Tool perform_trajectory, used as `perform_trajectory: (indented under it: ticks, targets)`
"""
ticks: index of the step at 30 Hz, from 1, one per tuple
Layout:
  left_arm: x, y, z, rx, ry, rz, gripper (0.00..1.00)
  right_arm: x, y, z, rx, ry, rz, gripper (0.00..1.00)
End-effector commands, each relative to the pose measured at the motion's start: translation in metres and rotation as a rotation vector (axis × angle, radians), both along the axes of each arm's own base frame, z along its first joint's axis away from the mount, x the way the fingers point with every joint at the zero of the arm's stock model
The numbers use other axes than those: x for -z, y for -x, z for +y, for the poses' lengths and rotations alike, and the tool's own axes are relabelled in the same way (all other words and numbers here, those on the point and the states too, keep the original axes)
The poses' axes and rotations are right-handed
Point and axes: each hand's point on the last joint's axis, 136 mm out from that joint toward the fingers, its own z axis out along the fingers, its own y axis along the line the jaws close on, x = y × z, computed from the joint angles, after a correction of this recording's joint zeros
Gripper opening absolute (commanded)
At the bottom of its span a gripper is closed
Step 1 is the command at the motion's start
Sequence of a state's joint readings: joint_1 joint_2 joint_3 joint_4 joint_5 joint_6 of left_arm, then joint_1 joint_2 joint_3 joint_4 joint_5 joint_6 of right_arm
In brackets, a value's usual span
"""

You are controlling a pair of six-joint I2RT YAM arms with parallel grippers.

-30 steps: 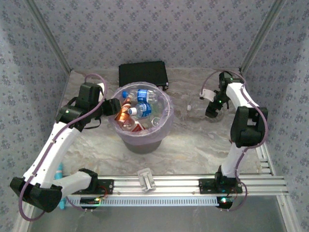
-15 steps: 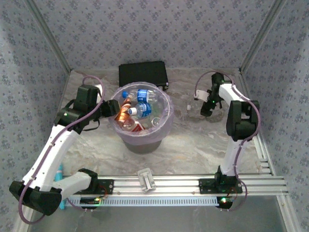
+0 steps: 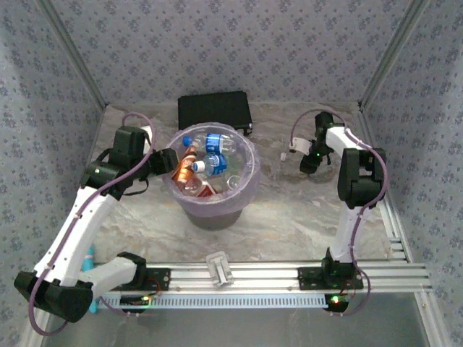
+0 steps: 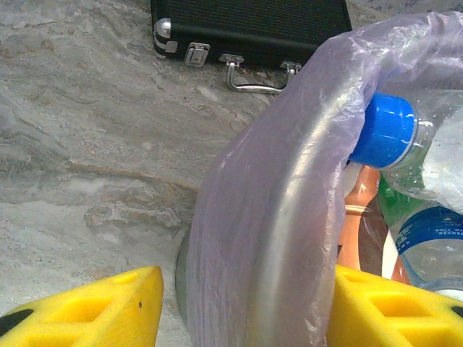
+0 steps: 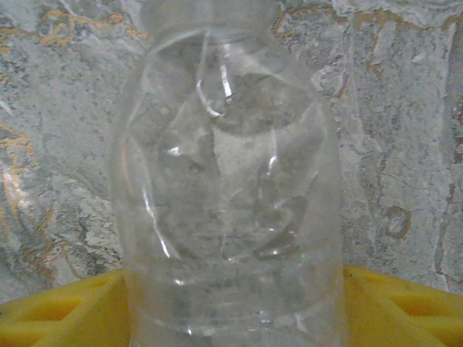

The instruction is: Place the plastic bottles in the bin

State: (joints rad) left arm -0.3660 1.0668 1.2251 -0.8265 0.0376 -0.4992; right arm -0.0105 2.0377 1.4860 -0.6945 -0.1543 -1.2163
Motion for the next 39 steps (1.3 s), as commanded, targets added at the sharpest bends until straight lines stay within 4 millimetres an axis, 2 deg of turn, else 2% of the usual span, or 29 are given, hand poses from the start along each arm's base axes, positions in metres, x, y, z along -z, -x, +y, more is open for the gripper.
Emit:
perform_trajectory:
  ticks: [1, 3, 6, 8, 10, 19, 21, 24, 30, 32, 35, 39]
  targets:
    - [-0.014, -0.002, -0.001, 0.002, 0.027, -0.033, 0.59, -0.009, 0.005, 0.003, 0.008, -0.041, 0.033, 0.65]
    - [-0.014, -0.001, -0.001, 0.001, 0.026, -0.031, 0.59, -0.017, 0.004, 0.003, 0.015, -0.048, 0.024, 0.61]
    - [-0.015, -0.002, -0.001, -0.001, 0.027, -0.033, 0.59, -0.027, 0.008, 0.004, 0.016, -0.043, 0.037, 0.61]
    - [-0.016, -0.002, -0.002, 0.002, 0.033, -0.036, 0.59, -0.042, 0.008, 0.009, 0.028, -0.086, 0.024, 0.56]
    - [-0.016, -0.002, -0.003, 0.004, 0.041, -0.037, 0.59, -0.060, 0.010, 0.014, 0.028, -0.121, 0.002, 0.53]
    - [-0.017, -0.004, -0.004, 0.007, 0.046, -0.029, 0.59, -0.135, 0.023, 0.030, 0.015, -0.194, -0.103, 0.54]
    - [-0.017, -0.006, -0.005, 0.009, 0.045, -0.029, 0.59, -0.154, 0.024, 0.034, 0.012, -0.213, -0.146, 0.55]
    - [-0.018, -0.007, -0.006, 0.012, 0.045, -0.029, 0.59, -0.193, 0.028, 0.045, -0.004, -0.277, -0.245, 0.54]
    - [-0.018, -0.010, -0.007, 0.011, 0.046, -0.027, 0.59, -0.279, 0.054, 0.088, -0.144, -0.384, -0.489, 0.55]
    - [-0.018, -0.010, -0.007, 0.011, 0.047, -0.028, 0.59, -0.307, 0.069, 0.108, -0.199, -0.434, -0.554, 0.55]
    - [-0.018, -0.011, -0.007, 0.010, 0.048, -0.029, 0.59, -0.337, 0.094, 0.142, -0.293, -0.499, -0.609, 0.55]
    - [-0.015, -0.012, -0.008, 0.013, 0.050, -0.020, 0.59, -0.356, 0.133, 0.189, -0.456, -0.581, -0.623, 0.55]
